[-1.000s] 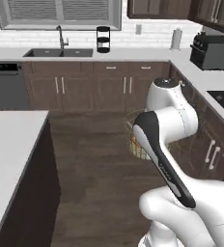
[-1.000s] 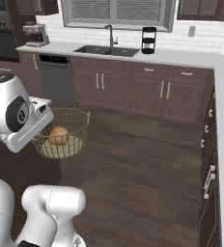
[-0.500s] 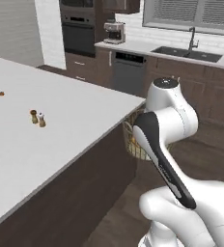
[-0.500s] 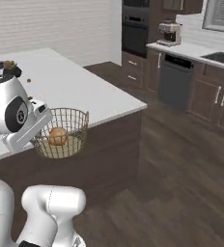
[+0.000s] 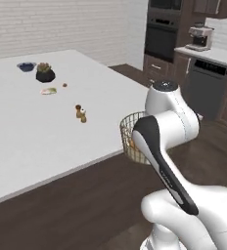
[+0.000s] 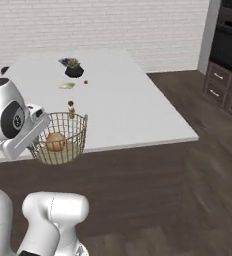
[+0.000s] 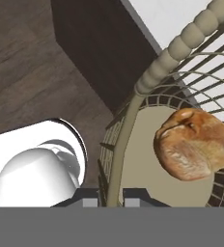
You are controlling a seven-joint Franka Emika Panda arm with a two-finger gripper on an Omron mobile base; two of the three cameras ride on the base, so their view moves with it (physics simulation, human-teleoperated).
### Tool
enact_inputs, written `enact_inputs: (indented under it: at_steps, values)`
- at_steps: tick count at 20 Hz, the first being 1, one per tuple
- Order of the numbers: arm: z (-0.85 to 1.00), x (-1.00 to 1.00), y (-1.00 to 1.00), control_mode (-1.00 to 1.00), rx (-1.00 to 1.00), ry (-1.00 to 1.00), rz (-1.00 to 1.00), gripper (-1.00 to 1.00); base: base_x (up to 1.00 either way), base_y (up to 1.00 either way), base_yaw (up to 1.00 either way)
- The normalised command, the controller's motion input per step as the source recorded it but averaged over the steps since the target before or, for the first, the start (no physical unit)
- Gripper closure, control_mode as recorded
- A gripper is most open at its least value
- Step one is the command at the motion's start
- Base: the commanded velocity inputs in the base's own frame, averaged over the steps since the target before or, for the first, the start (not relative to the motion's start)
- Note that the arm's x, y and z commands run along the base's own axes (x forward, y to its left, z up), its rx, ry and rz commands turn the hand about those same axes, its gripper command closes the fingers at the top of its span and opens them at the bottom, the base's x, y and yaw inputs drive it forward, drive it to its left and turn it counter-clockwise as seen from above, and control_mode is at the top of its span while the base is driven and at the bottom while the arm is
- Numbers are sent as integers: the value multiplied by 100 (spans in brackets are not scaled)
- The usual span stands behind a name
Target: Open the cabinet, pick up the bread from the cabinet and place it in the basket. Then move the basket to the dining counter.
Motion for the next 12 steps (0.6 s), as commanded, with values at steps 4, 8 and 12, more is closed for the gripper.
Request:
enact_inputs:
  at_steps: [4, 8, 12]
  values:
    - [0, 0, 0, 100, 0, 0, 0, 100, 55, -100, 28]
    - [0, 0, 0, 100, 0, 0, 0, 100, 94, -95, 27]
    - [0, 0, 0, 100, 0, 0, 0, 100, 98, -64, 36]
